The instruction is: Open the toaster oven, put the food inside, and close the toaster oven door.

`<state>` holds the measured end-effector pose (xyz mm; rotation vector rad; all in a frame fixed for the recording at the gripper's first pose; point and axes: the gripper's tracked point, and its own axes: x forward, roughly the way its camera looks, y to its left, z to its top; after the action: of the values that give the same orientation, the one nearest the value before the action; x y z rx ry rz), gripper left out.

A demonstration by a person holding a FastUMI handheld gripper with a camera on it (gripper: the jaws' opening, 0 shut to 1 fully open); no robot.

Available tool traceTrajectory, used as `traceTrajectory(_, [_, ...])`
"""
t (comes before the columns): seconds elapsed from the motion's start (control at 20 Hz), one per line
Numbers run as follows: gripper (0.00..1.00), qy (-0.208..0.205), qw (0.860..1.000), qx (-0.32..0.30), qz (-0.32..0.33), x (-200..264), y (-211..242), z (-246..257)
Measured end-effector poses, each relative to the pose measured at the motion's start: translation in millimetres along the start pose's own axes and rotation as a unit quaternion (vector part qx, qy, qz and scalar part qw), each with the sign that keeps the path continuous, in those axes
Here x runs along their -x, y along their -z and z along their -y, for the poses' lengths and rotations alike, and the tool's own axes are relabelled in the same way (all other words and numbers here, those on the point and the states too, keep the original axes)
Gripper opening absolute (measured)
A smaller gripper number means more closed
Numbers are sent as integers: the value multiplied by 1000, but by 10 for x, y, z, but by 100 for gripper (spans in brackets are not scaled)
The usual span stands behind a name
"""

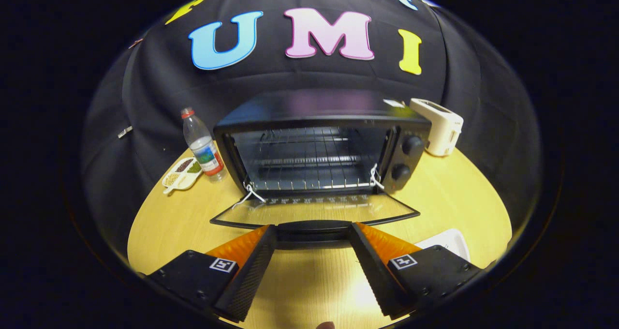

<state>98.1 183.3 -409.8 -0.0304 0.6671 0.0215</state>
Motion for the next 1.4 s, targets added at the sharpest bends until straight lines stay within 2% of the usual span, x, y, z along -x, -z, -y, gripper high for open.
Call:
traceTrajectory(0.2, [99,-10,999,17,-25,58,224,59])
traceTrajectory(0.35, [99,-24,999,8,-28,202,173,148])
traceTrajectory(0.55, [99,-93,993,-20,-70,528,121,224])
traceTrajectory(0.7, [99,-112,984,-19,-139,732,196,620])
traceTrajectory(1.05, [99,-81,961,5,-264,885,369,1924])
traceTrajectory(1.4, [99,-37,945,5,-324,528,678,2722])
